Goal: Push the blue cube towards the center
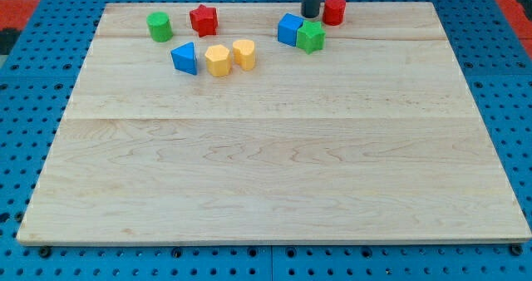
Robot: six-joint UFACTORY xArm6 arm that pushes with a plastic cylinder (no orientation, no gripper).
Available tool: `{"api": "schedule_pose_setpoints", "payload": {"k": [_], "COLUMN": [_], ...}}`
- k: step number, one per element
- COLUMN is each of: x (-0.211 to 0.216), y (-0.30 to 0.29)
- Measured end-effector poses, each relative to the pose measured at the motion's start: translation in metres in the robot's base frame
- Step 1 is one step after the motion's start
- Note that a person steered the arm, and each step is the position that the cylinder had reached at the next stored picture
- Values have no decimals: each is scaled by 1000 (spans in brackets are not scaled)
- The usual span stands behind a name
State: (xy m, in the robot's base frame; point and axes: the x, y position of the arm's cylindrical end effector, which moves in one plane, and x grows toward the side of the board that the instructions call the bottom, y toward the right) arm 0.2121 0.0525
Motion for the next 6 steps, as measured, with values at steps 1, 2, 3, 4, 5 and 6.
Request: {"api": "schedule_pose_setpoints", "payload": {"k": [1, 2, 3, 4, 5, 6], "x": [-19, -1, 4, 10, 104, 78], "y": [7, 70, 28, -26, -25, -29]}}
